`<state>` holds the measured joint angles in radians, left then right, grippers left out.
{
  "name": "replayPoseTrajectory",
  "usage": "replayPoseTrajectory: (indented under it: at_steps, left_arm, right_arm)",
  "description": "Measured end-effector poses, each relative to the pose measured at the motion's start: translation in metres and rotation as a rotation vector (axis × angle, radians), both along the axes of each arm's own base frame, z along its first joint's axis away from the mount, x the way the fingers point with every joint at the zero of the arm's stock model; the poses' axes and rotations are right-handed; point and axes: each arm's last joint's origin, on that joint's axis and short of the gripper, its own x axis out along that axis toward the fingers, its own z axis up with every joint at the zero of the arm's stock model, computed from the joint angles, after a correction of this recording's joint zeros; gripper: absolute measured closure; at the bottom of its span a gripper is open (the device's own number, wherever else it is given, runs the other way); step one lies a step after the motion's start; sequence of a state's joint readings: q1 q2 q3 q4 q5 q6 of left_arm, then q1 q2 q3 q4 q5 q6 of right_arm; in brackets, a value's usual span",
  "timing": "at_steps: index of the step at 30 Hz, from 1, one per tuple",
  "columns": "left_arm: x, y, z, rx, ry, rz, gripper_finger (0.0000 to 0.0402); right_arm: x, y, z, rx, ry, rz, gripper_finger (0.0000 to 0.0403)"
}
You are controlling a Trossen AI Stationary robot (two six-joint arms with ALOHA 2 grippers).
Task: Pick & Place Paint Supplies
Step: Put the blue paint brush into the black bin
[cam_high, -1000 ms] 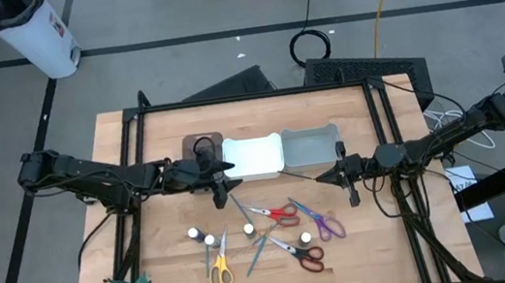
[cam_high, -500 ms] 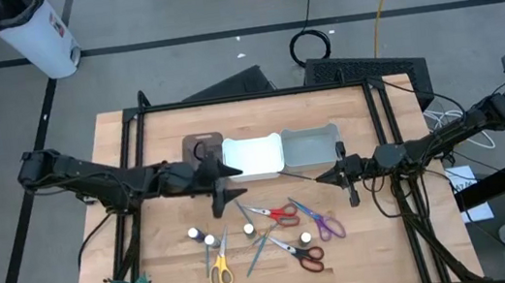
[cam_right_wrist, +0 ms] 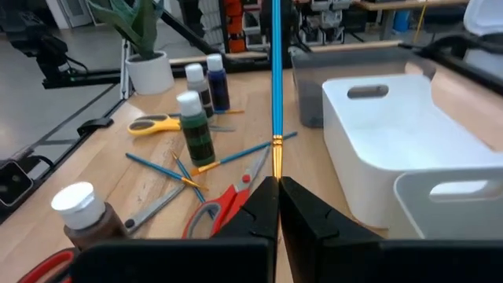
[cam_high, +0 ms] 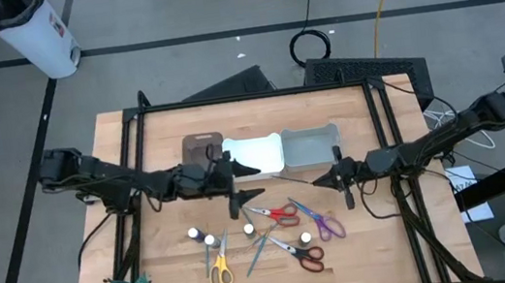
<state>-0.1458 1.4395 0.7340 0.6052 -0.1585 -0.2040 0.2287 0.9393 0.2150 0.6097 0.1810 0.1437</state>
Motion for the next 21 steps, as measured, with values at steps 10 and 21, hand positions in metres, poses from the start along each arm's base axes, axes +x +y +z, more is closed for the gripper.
replayPoseTrajectory:
  at_steps: [10,21]
  left_arm:
    - [0.017,0.001,0.001,0.000,0.073,0.009,0.0119]
    - [0.036,0.001,-0.012,0.000,0.169,-0.007,0.0119]
  right_arm:
    - [0.011,-0.001,-0.012,-0.004,0.045,-0.017,0.0403]
    - [0.025,0.003,-0.009,-0.012,0.070,0.009,0.0403]
